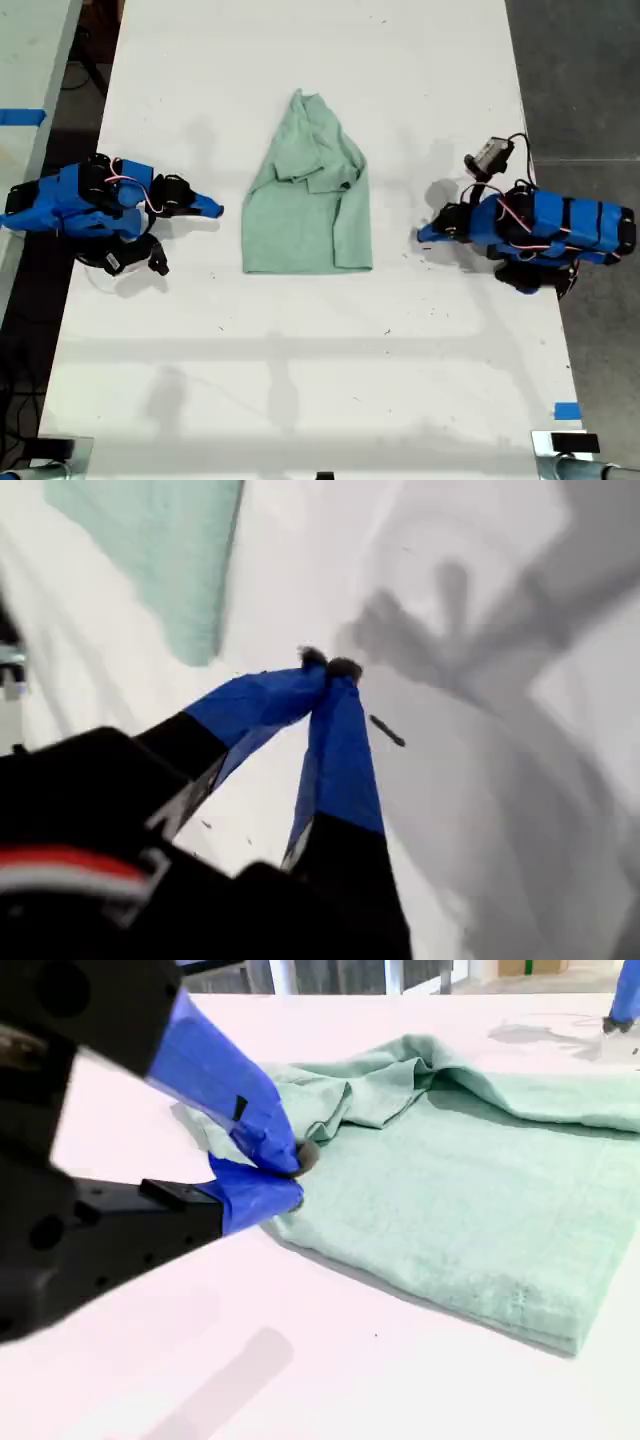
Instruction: Fold t shirt
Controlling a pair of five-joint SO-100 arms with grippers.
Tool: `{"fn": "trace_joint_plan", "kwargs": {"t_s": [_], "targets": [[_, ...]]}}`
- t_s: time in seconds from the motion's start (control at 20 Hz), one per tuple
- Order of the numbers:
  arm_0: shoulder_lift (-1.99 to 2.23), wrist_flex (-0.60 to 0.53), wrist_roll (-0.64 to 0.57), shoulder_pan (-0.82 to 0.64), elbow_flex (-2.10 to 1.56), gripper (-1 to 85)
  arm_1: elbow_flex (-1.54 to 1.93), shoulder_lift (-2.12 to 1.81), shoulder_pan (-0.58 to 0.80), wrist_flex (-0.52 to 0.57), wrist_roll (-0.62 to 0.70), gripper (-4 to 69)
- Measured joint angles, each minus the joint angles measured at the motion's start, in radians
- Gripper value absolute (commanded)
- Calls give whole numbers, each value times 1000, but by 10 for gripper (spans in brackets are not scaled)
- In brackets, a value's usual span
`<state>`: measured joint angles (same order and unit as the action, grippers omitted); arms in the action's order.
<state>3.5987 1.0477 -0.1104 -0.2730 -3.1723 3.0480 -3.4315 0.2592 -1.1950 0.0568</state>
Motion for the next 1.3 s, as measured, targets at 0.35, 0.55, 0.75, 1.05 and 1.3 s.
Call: {"fn": "trace_joint_plan", "kwargs": {"t_s": [0.35,0.55,0.75,1.05,1.3], "targets": [[0,0,0,0,0,-1,6,-52,21,-49,-21,-1],[0,0,0,0,0,-1,8,-52,26,-49,-5,-1],[0,0,5,0,0,-1,8,-52,28,-49,-5,-1],[0,2,14,0,0,-1,8,-52,28,-49,-5,-1],[0,2,21,-6,0,-1,8,-52,28,-49,-5,-1]]}}
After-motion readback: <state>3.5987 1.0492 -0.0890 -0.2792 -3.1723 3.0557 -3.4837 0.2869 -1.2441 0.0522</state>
